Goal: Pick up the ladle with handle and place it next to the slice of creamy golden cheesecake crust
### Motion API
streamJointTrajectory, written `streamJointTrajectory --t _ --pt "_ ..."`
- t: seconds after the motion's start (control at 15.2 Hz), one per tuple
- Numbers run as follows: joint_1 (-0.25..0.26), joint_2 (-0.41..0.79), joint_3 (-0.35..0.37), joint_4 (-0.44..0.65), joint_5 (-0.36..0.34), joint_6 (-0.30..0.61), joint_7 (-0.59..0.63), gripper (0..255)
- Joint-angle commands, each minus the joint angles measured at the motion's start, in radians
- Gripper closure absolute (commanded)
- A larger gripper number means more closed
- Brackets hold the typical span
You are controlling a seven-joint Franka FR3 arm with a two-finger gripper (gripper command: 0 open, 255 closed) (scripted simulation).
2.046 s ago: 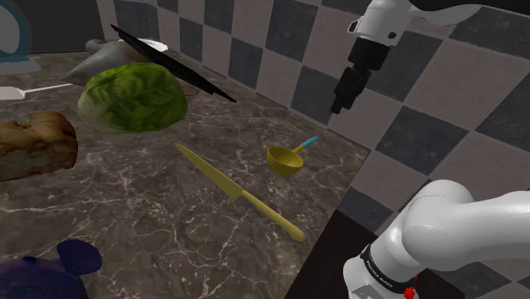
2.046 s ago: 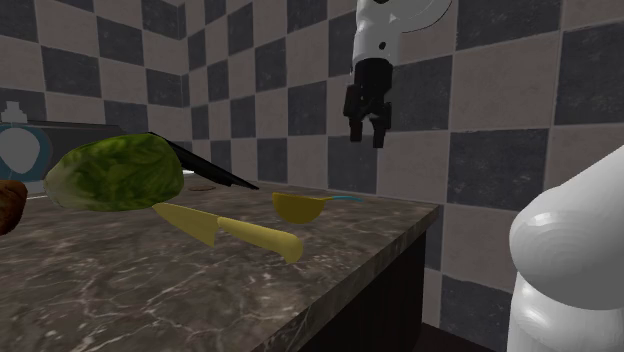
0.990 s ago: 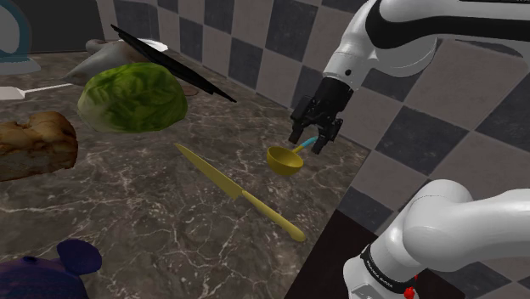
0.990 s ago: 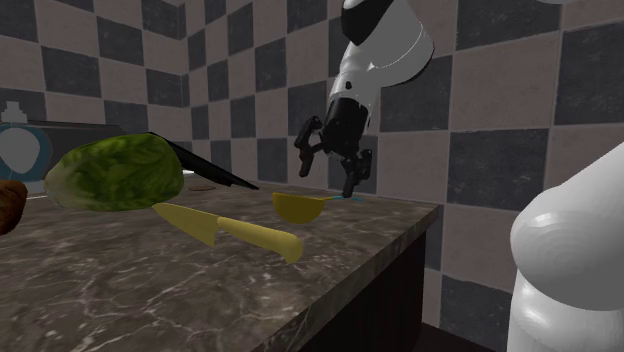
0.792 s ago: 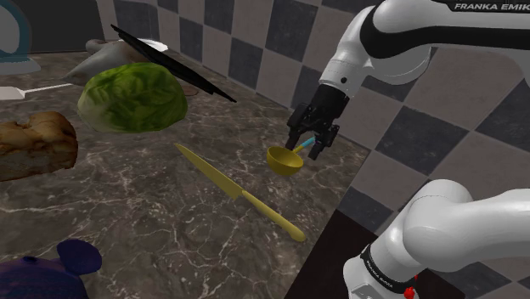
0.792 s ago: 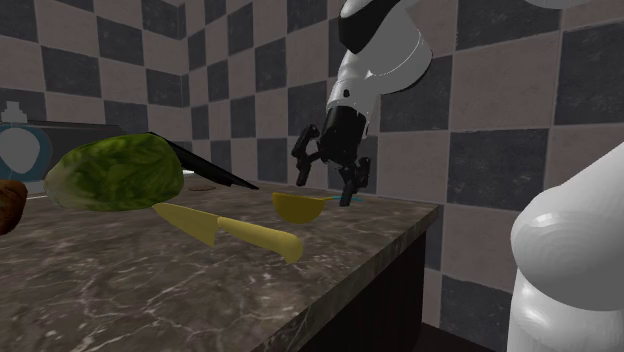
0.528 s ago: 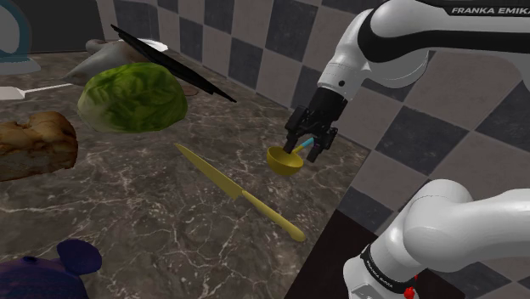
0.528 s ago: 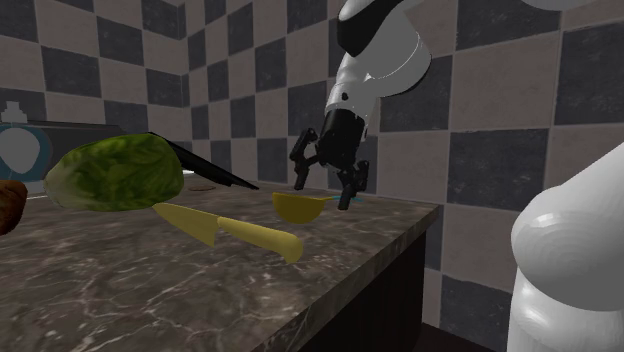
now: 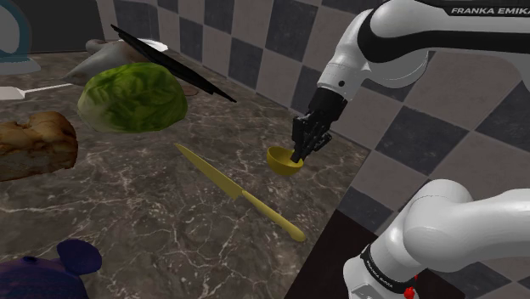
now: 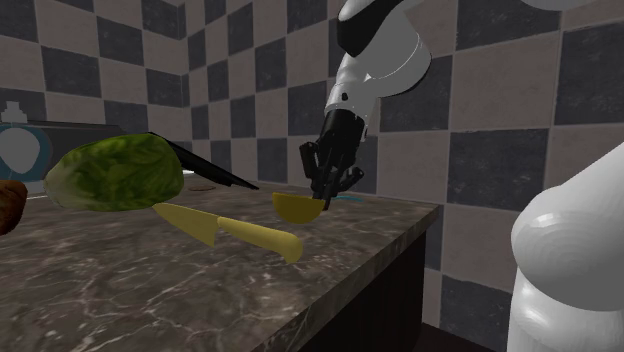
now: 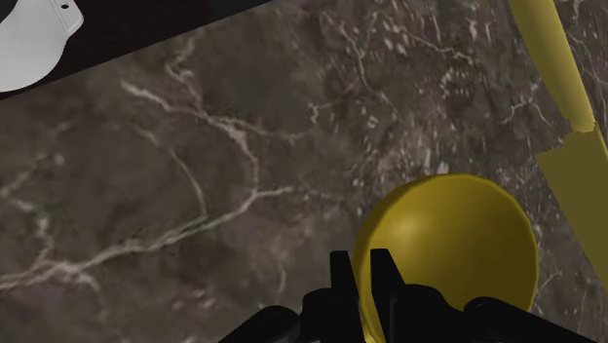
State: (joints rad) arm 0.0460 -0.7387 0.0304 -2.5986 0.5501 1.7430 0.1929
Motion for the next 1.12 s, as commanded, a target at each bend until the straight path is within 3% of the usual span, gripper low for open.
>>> streamJointTrajectory --t 0.0,0.33,1.06 --pt "0.0 0.0 0.0 0.0 0.0 0.0 0.0 255" --pt "0.0 0.0 0.0 0.0 0.0 0.0 0.0 255" --pt "-0.001 -0.004 -0.015 0.138 -0.02 -0.126 0.065 255"
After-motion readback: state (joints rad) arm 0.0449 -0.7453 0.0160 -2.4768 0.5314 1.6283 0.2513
